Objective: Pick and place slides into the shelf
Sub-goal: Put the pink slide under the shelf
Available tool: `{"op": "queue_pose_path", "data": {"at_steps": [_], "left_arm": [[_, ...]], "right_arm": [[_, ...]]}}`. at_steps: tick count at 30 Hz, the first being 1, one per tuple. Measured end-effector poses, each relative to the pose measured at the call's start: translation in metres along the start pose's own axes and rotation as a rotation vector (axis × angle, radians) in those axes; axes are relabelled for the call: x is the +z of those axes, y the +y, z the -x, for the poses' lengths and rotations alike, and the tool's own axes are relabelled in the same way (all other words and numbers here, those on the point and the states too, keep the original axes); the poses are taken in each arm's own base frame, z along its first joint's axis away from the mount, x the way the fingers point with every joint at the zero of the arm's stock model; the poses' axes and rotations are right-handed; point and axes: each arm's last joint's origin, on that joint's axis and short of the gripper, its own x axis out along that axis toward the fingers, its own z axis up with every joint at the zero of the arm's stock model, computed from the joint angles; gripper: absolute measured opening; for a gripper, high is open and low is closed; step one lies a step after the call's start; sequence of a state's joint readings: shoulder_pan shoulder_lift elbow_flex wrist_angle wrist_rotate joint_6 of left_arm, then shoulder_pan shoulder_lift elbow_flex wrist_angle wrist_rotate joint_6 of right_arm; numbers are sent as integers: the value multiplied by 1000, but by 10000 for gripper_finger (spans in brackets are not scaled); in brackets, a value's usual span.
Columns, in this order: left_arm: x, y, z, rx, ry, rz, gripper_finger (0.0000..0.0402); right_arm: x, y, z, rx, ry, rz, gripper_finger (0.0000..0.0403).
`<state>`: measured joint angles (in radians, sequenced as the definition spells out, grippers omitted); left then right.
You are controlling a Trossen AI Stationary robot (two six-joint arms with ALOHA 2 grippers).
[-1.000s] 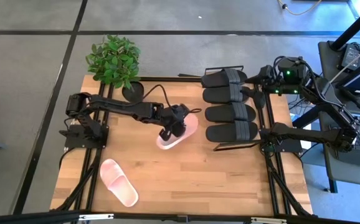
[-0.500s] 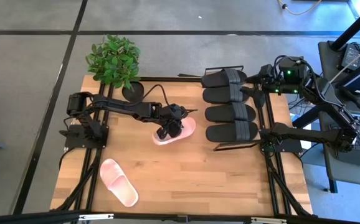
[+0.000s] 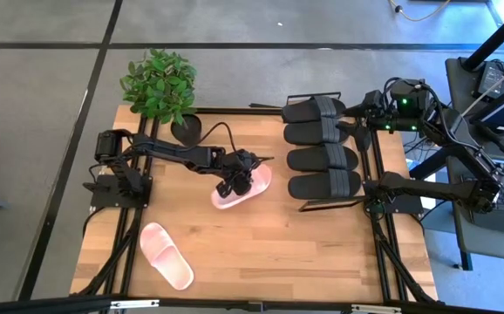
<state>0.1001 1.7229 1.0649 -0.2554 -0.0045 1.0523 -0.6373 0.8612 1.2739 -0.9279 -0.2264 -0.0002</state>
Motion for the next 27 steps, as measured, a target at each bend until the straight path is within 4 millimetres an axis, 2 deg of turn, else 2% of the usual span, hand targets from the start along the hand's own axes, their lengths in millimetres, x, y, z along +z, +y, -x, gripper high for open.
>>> {"op": "queue_pose_path", "data": {"at_steps": [5,16,23,27], "left_arm": [[2,0,0,14,-8,-1,55],[4,-1,0,15,-4,20,75],[8,-3,0,12,-11,14,134],[12,-3,4,57,24,128,155]], "right_arm": [[0,0,0,0,0,0,275],[0,0,0,0,3,1,275],[0,0,0,0,3,4,275],[-1,0,0,1,6,4,275]]}}
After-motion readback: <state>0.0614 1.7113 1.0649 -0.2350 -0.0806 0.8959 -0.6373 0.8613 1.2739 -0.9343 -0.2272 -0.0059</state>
